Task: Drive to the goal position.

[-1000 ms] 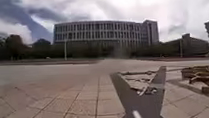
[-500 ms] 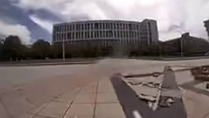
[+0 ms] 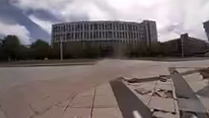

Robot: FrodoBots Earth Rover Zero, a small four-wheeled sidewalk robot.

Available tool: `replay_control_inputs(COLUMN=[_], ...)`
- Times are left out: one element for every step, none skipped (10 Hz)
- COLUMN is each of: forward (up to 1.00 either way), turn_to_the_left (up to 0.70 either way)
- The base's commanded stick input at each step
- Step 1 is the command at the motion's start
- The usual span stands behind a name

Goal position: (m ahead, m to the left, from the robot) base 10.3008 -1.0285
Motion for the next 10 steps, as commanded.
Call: replay_control_inputs(forward=[1.0,1.0,1.0,1.0,1.0,1.0,1.0,1.0,1.0,1.0], turn_to_the_left=[0.0,0.0,0.0,0.0,0.0,0.0,0.0,0.0,0.0,0.04])
